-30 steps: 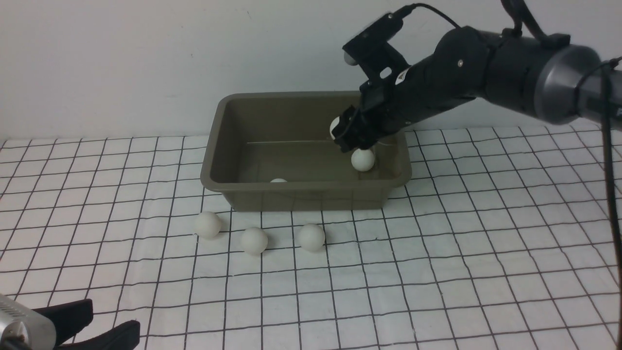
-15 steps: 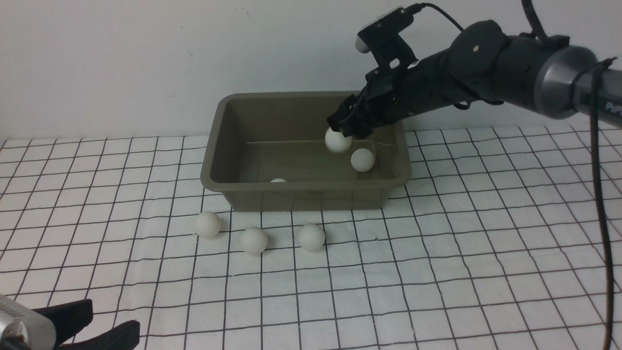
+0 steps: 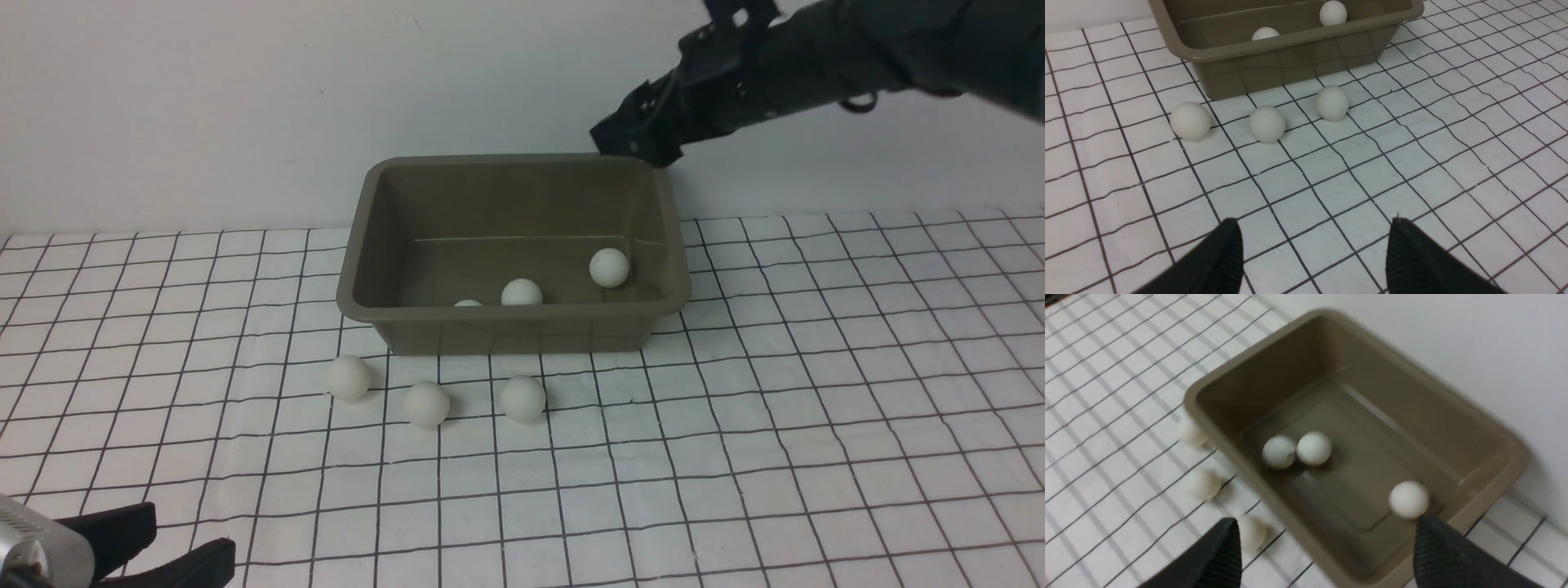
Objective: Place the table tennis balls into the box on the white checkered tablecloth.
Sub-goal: 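Reach for and grasp a ping pong ball on the table beside the basket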
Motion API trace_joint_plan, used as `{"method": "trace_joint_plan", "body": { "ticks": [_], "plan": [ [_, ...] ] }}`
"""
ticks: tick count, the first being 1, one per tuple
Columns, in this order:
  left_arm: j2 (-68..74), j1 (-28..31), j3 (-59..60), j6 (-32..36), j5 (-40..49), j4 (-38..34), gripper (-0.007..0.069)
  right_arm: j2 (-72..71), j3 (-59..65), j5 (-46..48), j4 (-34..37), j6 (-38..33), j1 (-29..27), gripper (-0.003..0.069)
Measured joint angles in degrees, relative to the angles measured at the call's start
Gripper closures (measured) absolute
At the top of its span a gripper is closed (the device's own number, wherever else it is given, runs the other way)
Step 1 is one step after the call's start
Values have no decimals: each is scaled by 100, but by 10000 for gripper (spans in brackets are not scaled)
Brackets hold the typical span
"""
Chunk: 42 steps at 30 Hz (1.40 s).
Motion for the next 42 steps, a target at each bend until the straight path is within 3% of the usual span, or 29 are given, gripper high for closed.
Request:
{"method": "trace_joint_plan", "body": {
  "ticks": [10, 22, 33, 42],
  "plan": [
    [0, 0, 0, 0, 0, 0, 195, -65, 1479, 251, 54, -104, -8, 150],
    [0, 0, 0, 0, 0, 0, 195, -65, 3002, -295, 911, -938, -8, 150],
    [0, 0, 0, 0, 0, 0, 195, -259, 3227, -646, 932, -1094, -8, 150],
    [0, 0, 0, 0, 0, 0, 195, -1321, 3234, -1686, 909, -1053, -271, 186]
  ]
}}
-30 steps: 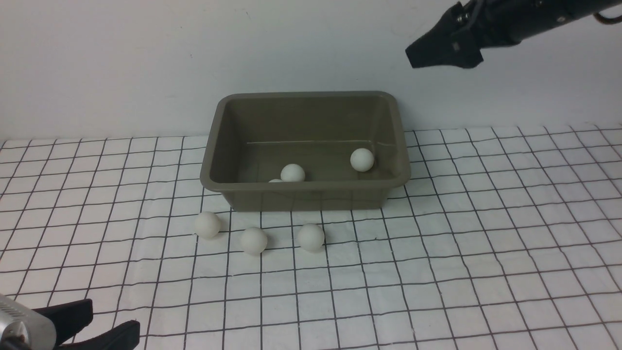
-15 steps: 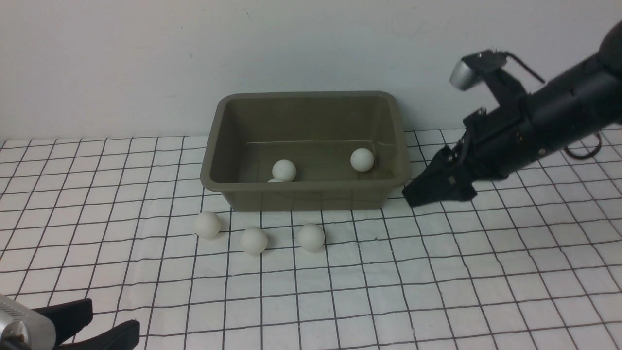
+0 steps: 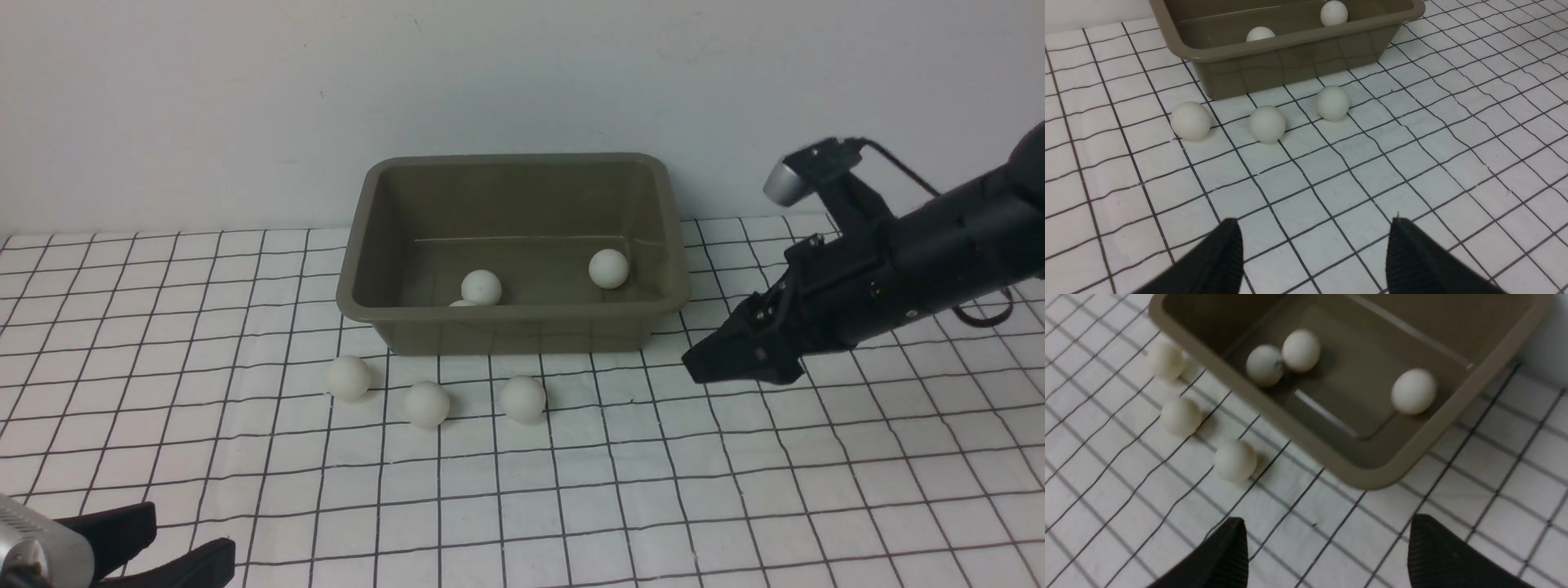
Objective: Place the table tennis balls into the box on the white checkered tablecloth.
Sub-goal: 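Reach for and grasp a ping pong ball on the table beside the basket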
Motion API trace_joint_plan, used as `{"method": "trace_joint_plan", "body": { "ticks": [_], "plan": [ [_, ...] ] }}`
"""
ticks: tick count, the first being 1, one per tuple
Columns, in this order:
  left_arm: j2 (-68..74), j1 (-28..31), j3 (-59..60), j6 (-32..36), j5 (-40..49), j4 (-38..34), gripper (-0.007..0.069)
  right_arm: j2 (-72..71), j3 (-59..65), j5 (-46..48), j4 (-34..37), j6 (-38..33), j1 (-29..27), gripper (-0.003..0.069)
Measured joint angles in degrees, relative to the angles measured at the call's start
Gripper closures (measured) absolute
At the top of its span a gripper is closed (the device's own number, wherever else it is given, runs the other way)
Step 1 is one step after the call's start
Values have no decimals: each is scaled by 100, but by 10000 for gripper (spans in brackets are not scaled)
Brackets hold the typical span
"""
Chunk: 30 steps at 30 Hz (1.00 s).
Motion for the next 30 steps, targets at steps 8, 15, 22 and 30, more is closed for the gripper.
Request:
{"method": "trace_joint_plan", "body": {
  "ticks": [8, 15, 22, 30],
  "plan": [
    [0, 0, 0, 0, 0, 0, 195, -1175, 14, -776, 37, 1, -356, 214],
    [0, 0, 0, 0, 0, 0, 195, -2065, 15, -1124, 87, 60, -687, 218],
    [0, 0, 0, 0, 0, 0, 195, -2521, 20, -1247, 87, 906, -1260, 218],
    [0, 0, 0, 0, 0, -5, 195, -2820, 1, -1242, -224, 1610, -1877, 224]
  ]
}}
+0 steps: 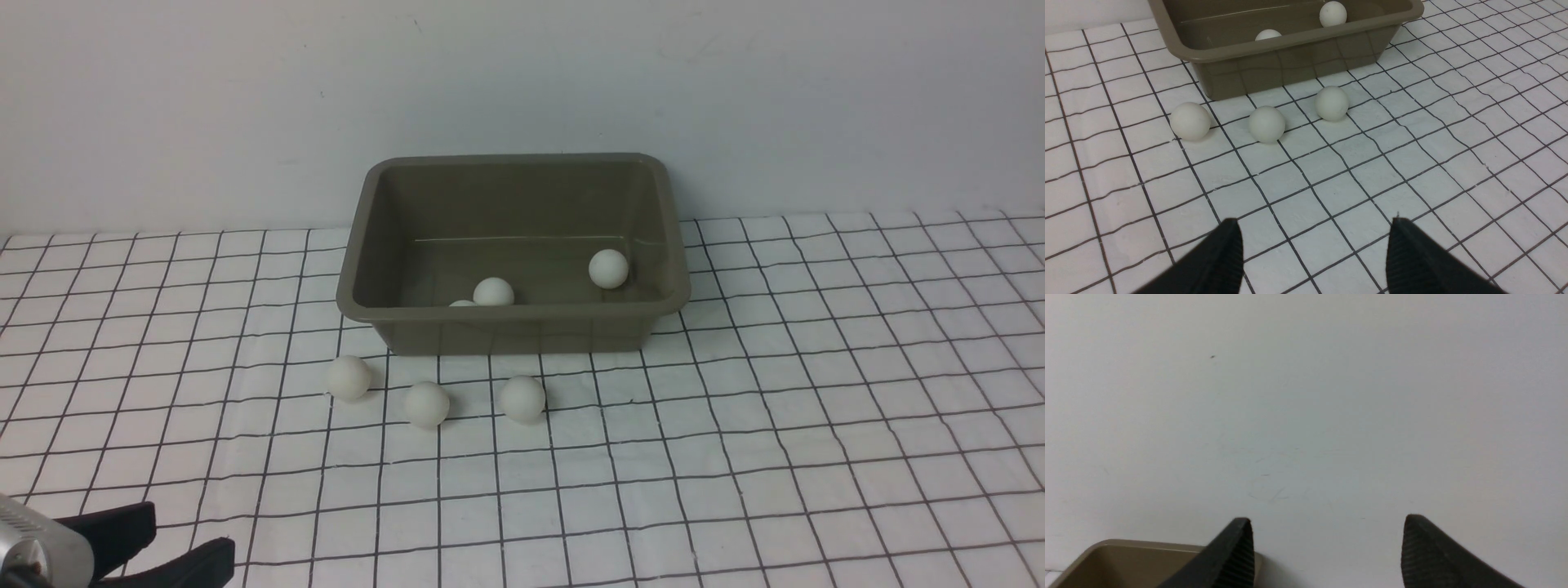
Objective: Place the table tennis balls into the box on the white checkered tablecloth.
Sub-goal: 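Reach for and grasp a ping pong ball on the table beside the basket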
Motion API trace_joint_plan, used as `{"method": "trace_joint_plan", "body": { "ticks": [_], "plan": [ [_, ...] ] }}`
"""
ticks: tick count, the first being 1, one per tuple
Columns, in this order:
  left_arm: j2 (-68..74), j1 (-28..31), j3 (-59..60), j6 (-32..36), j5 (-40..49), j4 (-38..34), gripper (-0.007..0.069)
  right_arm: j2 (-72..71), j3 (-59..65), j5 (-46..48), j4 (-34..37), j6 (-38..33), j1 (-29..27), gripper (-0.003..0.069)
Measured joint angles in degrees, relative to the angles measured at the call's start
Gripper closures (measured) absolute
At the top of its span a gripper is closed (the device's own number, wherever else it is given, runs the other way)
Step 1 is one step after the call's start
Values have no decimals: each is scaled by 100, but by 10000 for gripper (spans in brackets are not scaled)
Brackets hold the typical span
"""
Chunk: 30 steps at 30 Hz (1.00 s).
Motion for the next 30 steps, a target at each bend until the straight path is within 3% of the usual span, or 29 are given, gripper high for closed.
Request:
{"method": "trace_joint_plan", "body": {
  "ticks": [12, 16, 18, 23, 27, 30],
  "plan": [
    [0, 0, 0, 0, 0, -4, 195, -23, -114, 395, -2003, -138, -9, 251],
    [0, 0, 0, 0, 0, -4, 195, -23, -126, 405, -3413, -101, 14, 251],
    [0, 0, 0, 0, 0, -4, 195, -23, -126, 426, -3570, -36, 14, 251],
    [0, 0, 0, 0, 0, -4, 195, -23, -126, 850, -3886, 973, 14, 251],
    [0, 0, 0, 0, 0, -4, 195, -23, -126, 1655, -4538, 2908, 14, 267],
    [0, 0, 0, 0, 0, -4, 195, -23, -126, 2013, -4899, 3435, 14, 281]
  ]
}}
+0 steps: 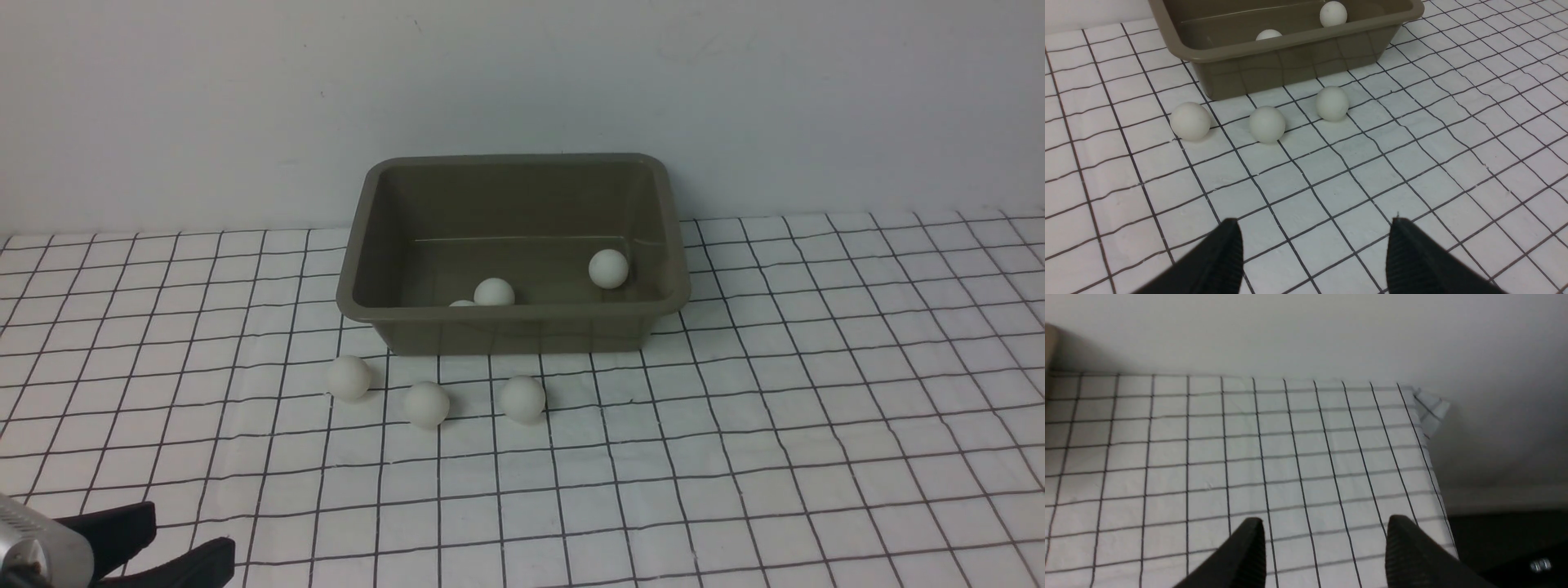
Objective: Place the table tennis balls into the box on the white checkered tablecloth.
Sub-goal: 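Reach for and grasp a ping pong ball on the table beside the basket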
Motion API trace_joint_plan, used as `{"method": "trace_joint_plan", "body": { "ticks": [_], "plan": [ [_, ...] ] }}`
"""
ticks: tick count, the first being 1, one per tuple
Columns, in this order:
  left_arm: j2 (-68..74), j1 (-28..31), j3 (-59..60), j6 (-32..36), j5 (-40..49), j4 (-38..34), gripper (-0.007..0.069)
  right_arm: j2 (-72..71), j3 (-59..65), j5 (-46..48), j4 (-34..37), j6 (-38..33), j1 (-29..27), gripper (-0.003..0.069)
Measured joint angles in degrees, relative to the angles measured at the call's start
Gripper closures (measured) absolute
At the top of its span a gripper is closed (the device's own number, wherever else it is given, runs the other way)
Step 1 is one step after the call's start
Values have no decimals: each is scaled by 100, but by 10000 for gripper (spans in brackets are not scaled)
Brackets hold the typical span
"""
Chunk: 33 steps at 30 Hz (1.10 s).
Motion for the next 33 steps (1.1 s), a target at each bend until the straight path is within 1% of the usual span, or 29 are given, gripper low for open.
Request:
{"method": "trace_joint_plan", "body": {
  "ticks": [2, 4, 6, 9, 12, 13, 14, 16, 18, 21, 23, 24, 27, 29, 30, 31, 32, 33],
  "plan": [
    [0, 0, 0, 0, 0, 0, 195, 0, 0, 330, -408, 555, 0, 304],
    [0, 0, 0, 0, 0, 0, 195, 0, 0, 358, -495, 713, 0, 315],
    [0, 0, 0, 0, 0, 0, 195, 0, 0, 341, -468, 711, 0, 319],
    [0, 0, 0, 0, -4, 0, 195, 0, 12, 65, 147, 104, 0, 323],
    [0, 0, 0, 6, -32, -68, 195, 0, 157, -73, 1425, -992, 0, 323],
    [0, 0, 0, 6, -44, -93, 195, 0, 199, -72, 1621, -1193, 0, 323],
    [0, 0, 0, 6, -45, -93, 195, 0, 216, -72, 1682, -1193, 0, 323],
    [0, 0, 0, 71, -74, -236, 195, 0, 423, -88, 2268, -1660, 0, 323],
    [0, 0, 0, 169, -97, -347, 195, 0, 556, -137, 2445, -1786, 14, 323],
    [59, 0, 0, 389, -110, -510, 195, 0, 690, -214, 2489, -1848, 163, 323],
    [236, 0, 0, 477, -136, -673, 195, 0, 715, -256, 2505, -1867, 487, 323],
    [260, 0, 0, 477, -137, -688, 195, 0, 715, -256, 2510, -1867, 516, 323],
    [675, 0, 0, 592, -147, -900, 195, 0, 725, -270, 2521, -1869, 937, 323],
    [1117, 0, 0, 975, -184, -1179, 195, 0, 725, -270, 2533, -1869, 1152, 323],
    [1406, 0, 0, 1270, -215, -1412, 195, 0, 725, -270, 2533, -1869, 1211, 323],
    [1654, 0, 0, 1601, -266, -1742, 195, 0, 725, -270, 2533, -1869, 1361, 323],
    [1777, 0, 0, 1780, -288, -2012, 195, 0, 725, -270, 2533, -1869, 1433, 323],
    [2022, 0, 0, 2162, -303, -2454, 195, 0, 725, -283, 2537, -1869, 1471, 323]
  ]
}}
